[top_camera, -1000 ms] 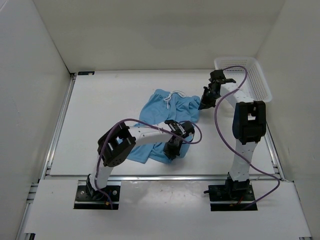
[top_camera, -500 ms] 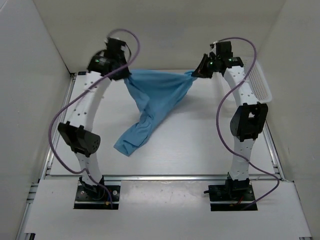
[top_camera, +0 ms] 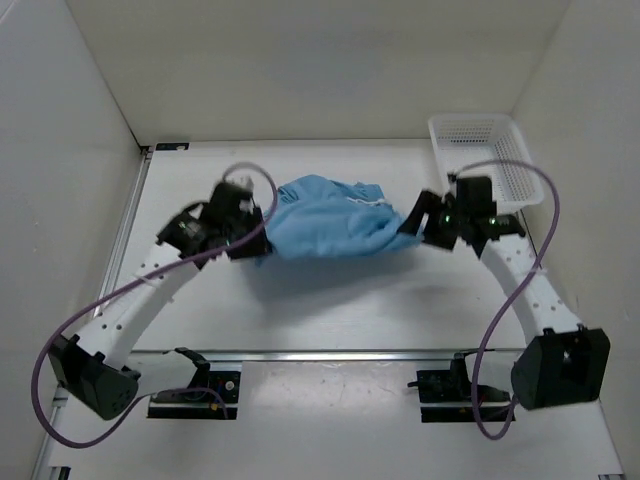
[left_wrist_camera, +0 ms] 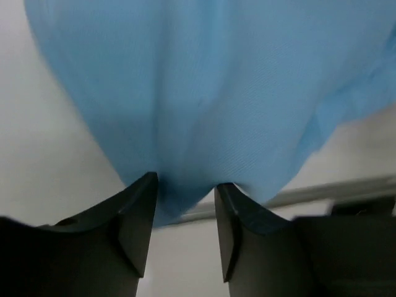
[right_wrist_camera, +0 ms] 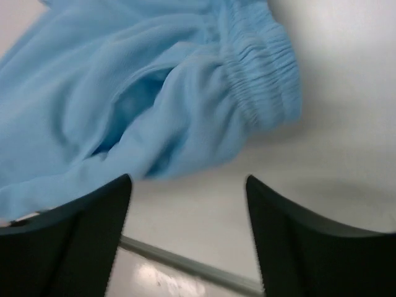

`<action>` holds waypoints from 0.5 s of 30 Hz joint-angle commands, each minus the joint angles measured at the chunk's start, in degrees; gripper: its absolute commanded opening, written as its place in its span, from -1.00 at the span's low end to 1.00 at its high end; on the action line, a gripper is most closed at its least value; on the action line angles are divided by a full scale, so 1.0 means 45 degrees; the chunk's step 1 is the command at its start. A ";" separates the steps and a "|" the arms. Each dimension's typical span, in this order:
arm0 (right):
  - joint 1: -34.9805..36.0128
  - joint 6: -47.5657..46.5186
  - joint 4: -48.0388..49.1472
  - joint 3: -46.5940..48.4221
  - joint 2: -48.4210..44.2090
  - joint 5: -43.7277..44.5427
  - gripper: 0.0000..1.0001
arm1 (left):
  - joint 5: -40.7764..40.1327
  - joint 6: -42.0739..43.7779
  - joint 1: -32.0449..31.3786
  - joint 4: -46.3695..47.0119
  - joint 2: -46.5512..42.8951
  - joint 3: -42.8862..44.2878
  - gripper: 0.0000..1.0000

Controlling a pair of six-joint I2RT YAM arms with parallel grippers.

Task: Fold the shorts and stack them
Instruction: Flatten the shorts out

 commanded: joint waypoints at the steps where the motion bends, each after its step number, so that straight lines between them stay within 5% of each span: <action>1: -0.0045 0.0545 -0.0270 -0.2903 -0.1982 0.1751 0.67 | 0.2135 -0.2147 -0.0516 0.1204 -0.0545 -0.4587 0.14; 2: -0.0045 0.0818 -0.0463 -0.3625 -0.2432 0.1888 0.71 | 0.2313 -0.2152 -0.0516 0.1209 -0.0545 -0.4874 0.41; 3: -0.0045 0.1189 -0.0581 -0.3767 -0.3113 0.2102 0.71 | 0.2102 -0.2152 -0.0516 0.1209 -0.0429 -0.4877 0.99; 5: -0.0045 0.1347 -0.0582 -0.3479 -0.3489 0.2454 0.67 | 0.1286 -0.1860 -0.0516 0.0511 -0.0117 -0.3904 0.99; 6: -0.0045 0.1349 -0.0756 -0.3244 -0.3491 0.2668 0.46 | 0.1029 -0.1859 -0.0400 0.0274 0.0175 -0.3456 0.99; 7: -0.0045 0.1213 -0.0952 -0.3009 -0.3491 0.3096 0.10 | 0.0794 -0.1665 -0.0399 0.0059 0.0332 -0.2755 0.72; 8: -0.0045 0.1212 -0.1069 -0.2756 -0.3085 0.3351 -0.63 | 0.0424 -0.1664 -0.0399 -0.0310 0.0489 -0.2516 0.42; 9: -0.0045 0.1038 -0.1187 -0.2231 -0.2791 0.3547 -0.91 | 0.0285 -0.1664 -0.0399 -0.0469 0.0625 -0.2398 0.10; 11: 0.0073 0.0492 -0.1811 -0.1701 -0.2108 0.3745 -1.00 | 0.0284 -0.2089 -0.0399 -0.0588 0.0938 -0.2744 -0.64; 12: 0.0073 0.0238 -0.1813 -0.1544 -0.1543 0.3745 -1.00 | 0.0400 -0.2364 -0.0399 -0.0588 0.0939 -0.3057 -0.78; 15: 0.0073 0.0450 -0.2575 -0.1288 -0.0760 0.4116 -1.00 | 0.1430 -0.3649 -0.0399 -0.0355 0.0939 -0.4906 -0.74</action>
